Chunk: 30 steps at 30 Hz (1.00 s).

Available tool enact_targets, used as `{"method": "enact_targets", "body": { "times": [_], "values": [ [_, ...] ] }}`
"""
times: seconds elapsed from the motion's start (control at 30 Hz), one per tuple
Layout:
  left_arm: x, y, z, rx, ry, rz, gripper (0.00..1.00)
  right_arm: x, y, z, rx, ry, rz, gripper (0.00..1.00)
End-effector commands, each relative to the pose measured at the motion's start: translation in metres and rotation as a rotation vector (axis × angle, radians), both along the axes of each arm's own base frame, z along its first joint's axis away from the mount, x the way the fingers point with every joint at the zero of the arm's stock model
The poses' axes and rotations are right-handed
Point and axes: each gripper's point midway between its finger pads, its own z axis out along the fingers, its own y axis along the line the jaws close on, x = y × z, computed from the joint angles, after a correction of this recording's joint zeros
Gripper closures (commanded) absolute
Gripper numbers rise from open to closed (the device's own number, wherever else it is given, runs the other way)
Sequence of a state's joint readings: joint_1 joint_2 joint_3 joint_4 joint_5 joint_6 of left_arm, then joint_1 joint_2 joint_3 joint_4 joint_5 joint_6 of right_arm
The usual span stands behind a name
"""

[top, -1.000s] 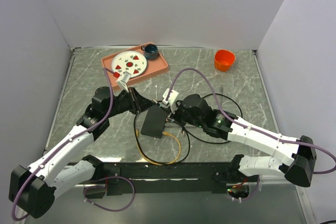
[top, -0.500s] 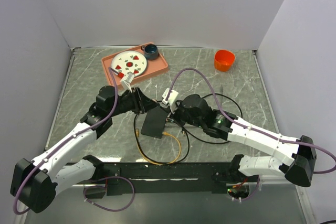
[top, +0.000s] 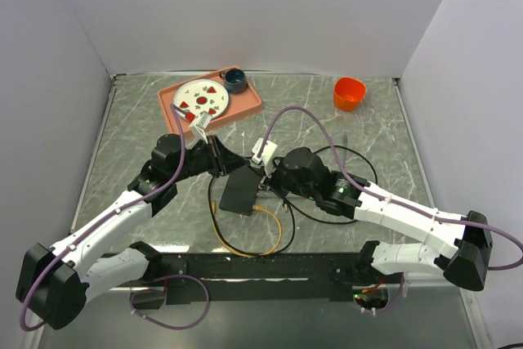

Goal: Insert the plug into the switch port

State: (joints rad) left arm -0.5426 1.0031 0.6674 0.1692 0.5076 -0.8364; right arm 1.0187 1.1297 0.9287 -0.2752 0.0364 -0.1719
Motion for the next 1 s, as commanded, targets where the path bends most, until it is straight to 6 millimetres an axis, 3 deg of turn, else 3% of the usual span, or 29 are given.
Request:
{"method": "enact_targets", "body": {
  "times": [0.0, 0.07, 0.1, 0.3, 0.37, 0.4, 0.57, 0.67, 0.9, 0.97],
  "values": [
    [0.001, -0.001, 0.018, -0.035, -0.083, -0.001, 0.87, -0.003, 0.008, 0.018, 0.076, -0.023, 0.012, 0.78],
    [0.001, 0.0, 0.013, -0.01, -0.112, -0.012, 0.99, -0.003, 0.006, 0.02, 0.081, -0.025, 0.003, 0.6],
    [-0.001, 0.0, 0.011, 0.001, -0.121, -0.018, 0.99, -0.003, 0.005, 0.022, 0.085, -0.027, 0.002, 0.5],
    [-0.024, -0.005, 0.005, 0.034, -0.263, -0.15, 0.99, -0.012, -0.001, 0.055, 0.217, -0.083, 0.026, 0.23],
    [-0.038, -0.008, 0.01, 0.016, -0.327, -0.219, 0.99, -0.023, 0.0, 0.068, 0.272, -0.091, 0.083, 0.19],
    [-0.045, -0.009, 0.008, 0.008, -0.337, -0.242, 0.99, -0.025, 0.0, 0.072, 0.292, -0.089, 0.099, 0.19],
    [-0.082, -0.012, 0.045, -0.104, -0.551, -0.336, 0.99, -0.051, 0.007, 0.088, 0.376, -0.029, 0.27, 0.19],
    [-0.098, -0.009, 0.057, -0.121, -0.637, -0.369, 0.99, -0.061, 0.008, 0.089, 0.401, 0.014, 0.343, 0.21],
    [-0.119, 0.0, 0.071, -0.159, -0.734, -0.389, 0.99, -0.091, 0.011, 0.098, 0.46, 0.104, 0.53, 0.26],
    [-0.119, 0.002, 0.073, -0.162, -0.738, -0.375, 0.99, -0.096, 0.013, 0.102, 0.479, 0.109, 0.568, 0.35]
  ]
}}
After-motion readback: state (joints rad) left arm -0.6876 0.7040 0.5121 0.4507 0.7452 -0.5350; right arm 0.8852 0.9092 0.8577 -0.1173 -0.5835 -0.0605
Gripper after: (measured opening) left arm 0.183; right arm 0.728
